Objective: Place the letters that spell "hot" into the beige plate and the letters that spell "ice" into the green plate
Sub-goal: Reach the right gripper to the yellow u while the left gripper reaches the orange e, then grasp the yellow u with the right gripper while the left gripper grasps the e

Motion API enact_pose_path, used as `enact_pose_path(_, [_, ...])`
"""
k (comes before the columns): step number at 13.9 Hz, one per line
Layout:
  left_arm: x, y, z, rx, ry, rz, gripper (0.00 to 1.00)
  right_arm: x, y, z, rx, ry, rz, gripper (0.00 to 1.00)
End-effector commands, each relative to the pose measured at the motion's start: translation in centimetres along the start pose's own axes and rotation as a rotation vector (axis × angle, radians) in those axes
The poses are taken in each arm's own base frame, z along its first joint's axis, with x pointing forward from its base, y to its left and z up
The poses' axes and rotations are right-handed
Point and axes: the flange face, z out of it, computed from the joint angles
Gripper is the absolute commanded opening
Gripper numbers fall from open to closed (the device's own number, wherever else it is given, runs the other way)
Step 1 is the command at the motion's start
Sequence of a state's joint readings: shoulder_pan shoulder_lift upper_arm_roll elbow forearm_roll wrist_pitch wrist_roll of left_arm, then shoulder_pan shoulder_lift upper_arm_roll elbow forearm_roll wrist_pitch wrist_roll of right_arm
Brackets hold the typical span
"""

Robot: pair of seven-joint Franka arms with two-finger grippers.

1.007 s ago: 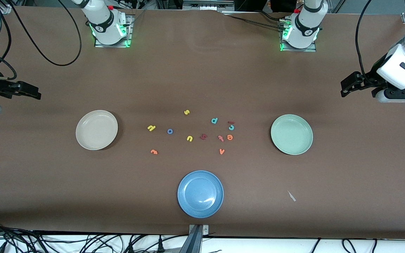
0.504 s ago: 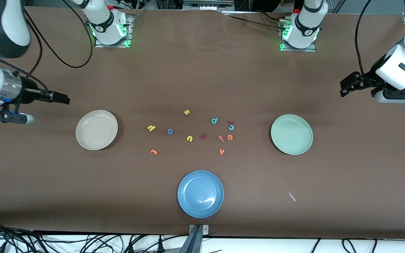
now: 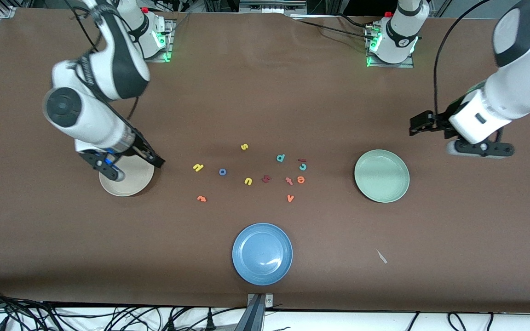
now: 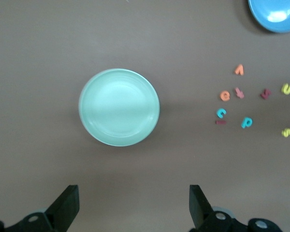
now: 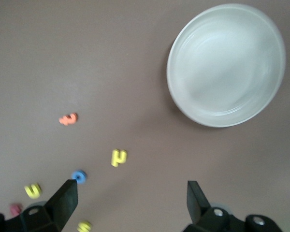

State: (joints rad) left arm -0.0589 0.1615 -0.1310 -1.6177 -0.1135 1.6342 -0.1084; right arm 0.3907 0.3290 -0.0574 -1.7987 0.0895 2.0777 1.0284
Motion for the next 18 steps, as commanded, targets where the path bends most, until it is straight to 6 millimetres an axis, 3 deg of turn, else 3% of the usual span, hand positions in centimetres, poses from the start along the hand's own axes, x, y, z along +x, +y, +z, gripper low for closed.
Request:
enact_pose_path(1, [1.9,3.8,4.6,-0.001,-0.079,0.064,1.00,-2.2,-3.3,5.6,0.042,0.021,0.175,1.00])
enact_pose_path(3, [4.2,4.8,6.4,-0.008,-0.069,0.077,1.00,-3.4,-4.5,8.8,0.046,0.027,0.262,1.00])
enact_pose_path(5, [6.2,7.9,10.4,-0.003,-0.088,0.121,1.00,-5.0,-5.0,11.4,0.038,0.029,0.292,1.00])
enact_pose_path(6, [7.2,9.0,12.6,-0.003,-0.086,0.136,1.00,-5.2,-4.7,12.3,0.055,0.036,0.316,1.00])
enact_pose_path(9, [9.6,10.1,17.6,-0.022,-0.035,0.139,1.00,-5.7,-2.6,15.0,0.092,0.055,0.324,1.00])
enact_pose_path(12, [10.1,15.0,23.9,-0.026,-0.008,0.190,1.00,-5.9,-1.5,16.5,0.093,0.060,0.317,1.00])
enact_pose_path(13, [10.3,15.7,25.8,-0.019,-0.004,0.183,1.00,-5.8,-1.4,16.6,0.093,0.060,0.318,1.00])
enact_pose_path(16, [11.0,16.5,29.4,-0.021,0.036,0.200,1.00,-5.8,-1.2,17.8,0.074,0.058,0.318,0.99])
enact_pose_path(18, [10.5,18.8,30.6,0.025,0.072,0.291,1.00,-5.9,-1.3,18.4,0.077,0.058,0.316,0.95])
